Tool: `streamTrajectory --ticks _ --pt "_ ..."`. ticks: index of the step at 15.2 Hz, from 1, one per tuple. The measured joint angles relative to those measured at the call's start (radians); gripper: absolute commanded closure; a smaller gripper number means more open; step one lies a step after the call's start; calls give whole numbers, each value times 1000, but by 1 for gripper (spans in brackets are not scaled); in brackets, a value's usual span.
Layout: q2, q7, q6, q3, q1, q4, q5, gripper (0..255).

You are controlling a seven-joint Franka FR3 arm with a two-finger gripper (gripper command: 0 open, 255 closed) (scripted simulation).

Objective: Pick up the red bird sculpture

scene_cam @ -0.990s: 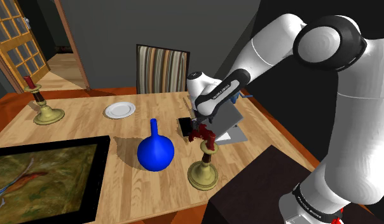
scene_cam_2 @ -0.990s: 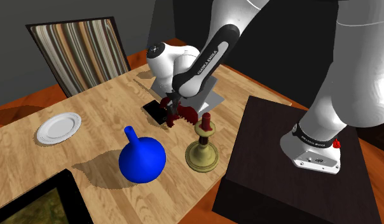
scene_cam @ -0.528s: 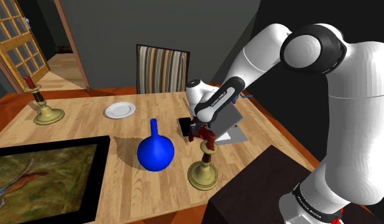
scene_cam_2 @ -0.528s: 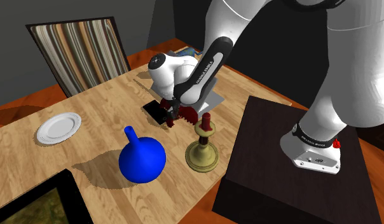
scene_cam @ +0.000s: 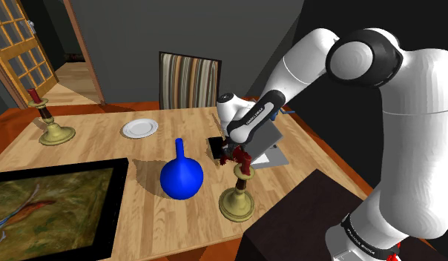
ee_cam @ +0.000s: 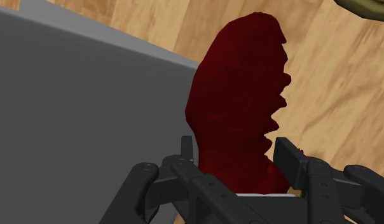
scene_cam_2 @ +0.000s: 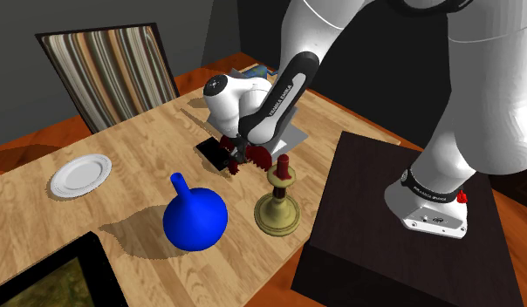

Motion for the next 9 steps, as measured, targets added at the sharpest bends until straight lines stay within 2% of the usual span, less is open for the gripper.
streamTrajectory --ticks 9 --pt "-55 -23 -43 12 -8 -10 21 255"
